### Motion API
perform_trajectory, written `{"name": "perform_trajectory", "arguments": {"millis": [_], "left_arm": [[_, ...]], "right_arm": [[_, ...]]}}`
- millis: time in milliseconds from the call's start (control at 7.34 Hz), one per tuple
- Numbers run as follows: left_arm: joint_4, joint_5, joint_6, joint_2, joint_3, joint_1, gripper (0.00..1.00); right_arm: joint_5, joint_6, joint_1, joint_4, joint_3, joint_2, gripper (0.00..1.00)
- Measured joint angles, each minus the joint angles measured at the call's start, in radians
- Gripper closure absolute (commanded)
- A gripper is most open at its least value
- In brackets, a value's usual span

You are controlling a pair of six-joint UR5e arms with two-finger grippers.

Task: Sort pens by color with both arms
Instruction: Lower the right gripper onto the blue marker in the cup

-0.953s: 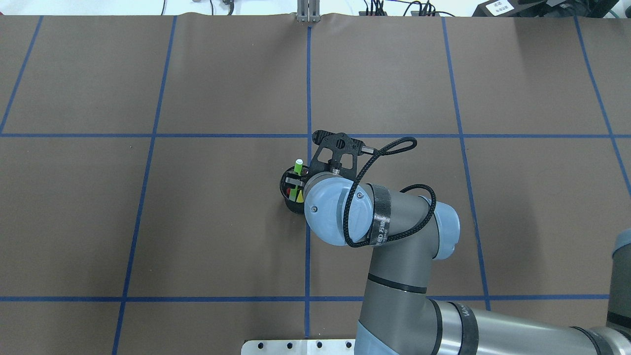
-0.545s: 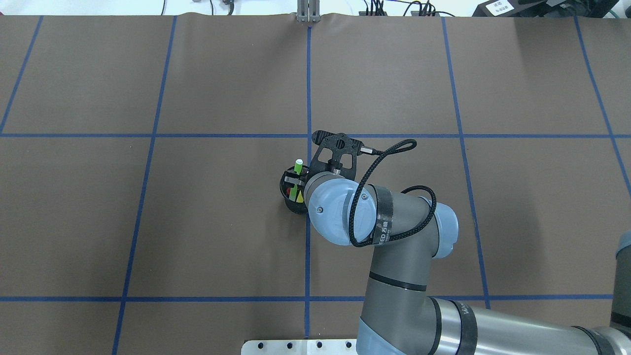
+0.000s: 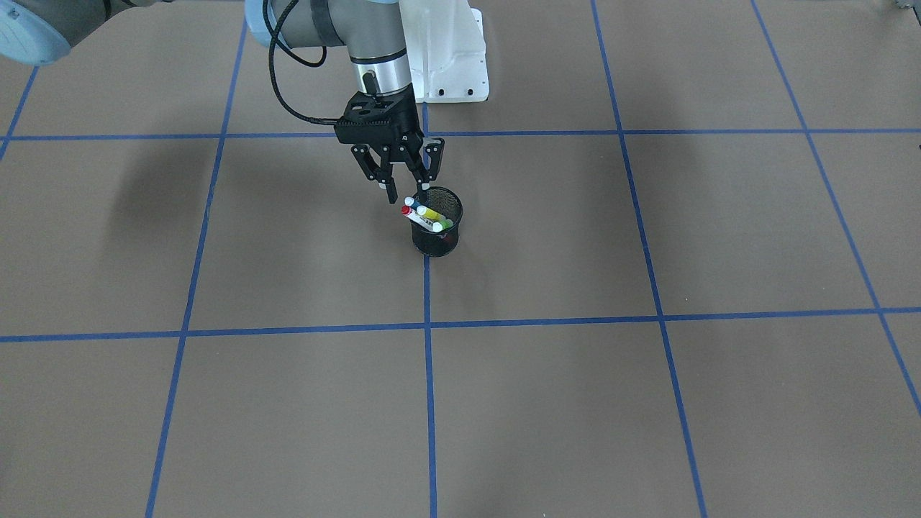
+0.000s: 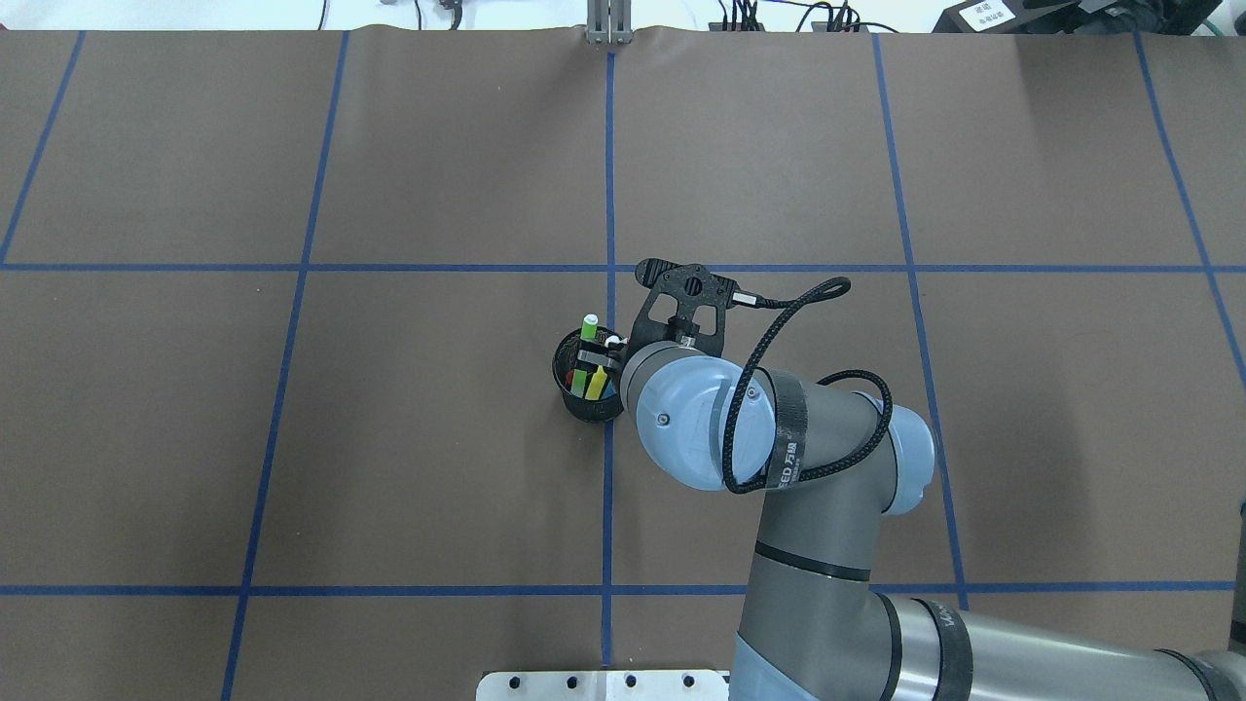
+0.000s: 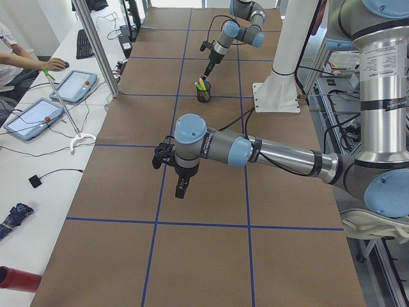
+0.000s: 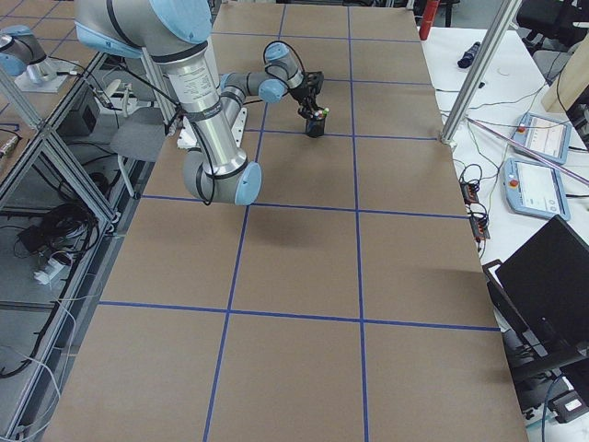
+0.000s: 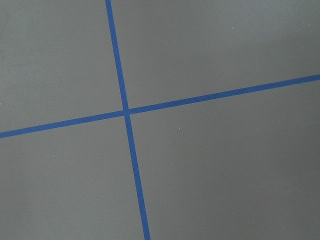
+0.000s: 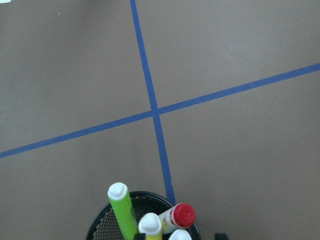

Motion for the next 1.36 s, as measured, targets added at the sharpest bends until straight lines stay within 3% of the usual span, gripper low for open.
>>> {"name": "perform_trajectory", "arguments": {"millis": [272, 681, 953, 1089, 1225, 1362], "left_arm": [[0.0, 0.0, 0.0, 0.0, -0.001, 0.0, 0.0], [0.0, 0.0, 0.0, 0.0, -0.001, 0.0, 0.0], [0.0, 0.0, 0.0, 0.0, -0.002, 0.0, 0.0], [0.0, 0.0, 0.0, 0.0, -0.002, 0.0, 0.0], [0.0, 0.0, 0.0, 0.0, -0.003, 0.0, 0.0], [0.0, 0.0, 0.0, 0.0, -0.003, 0.0, 0.0]], "right_arm": [[-0.001, 0.0, 0.001, 0.002, -0.007, 0.002, 0.54], [-0.002, 0.001, 0.001, 0.004, -0.009, 0.006, 0.76], [-0.002, 0.002, 0.001, 0.004, -0.009, 0.008, 0.78], [-0.002, 0.002, 0.001, 0.004, -0.009, 0.008, 0.83], [-0.002, 0.002, 0.001, 0.004, -0.009, 0.009, 0.99], [-0.002, 0.003, 0.001, 0.004, -0.009, 0.01, 1.0]]}}
